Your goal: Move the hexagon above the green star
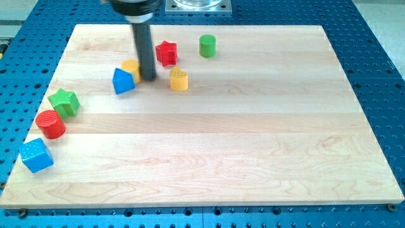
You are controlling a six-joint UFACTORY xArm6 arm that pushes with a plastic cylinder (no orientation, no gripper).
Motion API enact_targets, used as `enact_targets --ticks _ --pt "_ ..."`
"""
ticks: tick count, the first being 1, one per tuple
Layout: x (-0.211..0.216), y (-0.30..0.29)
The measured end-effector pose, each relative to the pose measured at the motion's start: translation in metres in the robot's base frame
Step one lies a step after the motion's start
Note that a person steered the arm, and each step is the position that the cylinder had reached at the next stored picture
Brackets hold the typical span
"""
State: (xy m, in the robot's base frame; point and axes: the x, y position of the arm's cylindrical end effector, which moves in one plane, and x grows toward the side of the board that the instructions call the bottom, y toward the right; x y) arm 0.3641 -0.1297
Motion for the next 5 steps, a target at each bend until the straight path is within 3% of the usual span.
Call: enact_targets --ticks 2,3,4,5 --pt "0.005 -0.105" --pt "0.009 -0.063" --pt "-0.030 -0.037" --pt "-0.065 -0.122"
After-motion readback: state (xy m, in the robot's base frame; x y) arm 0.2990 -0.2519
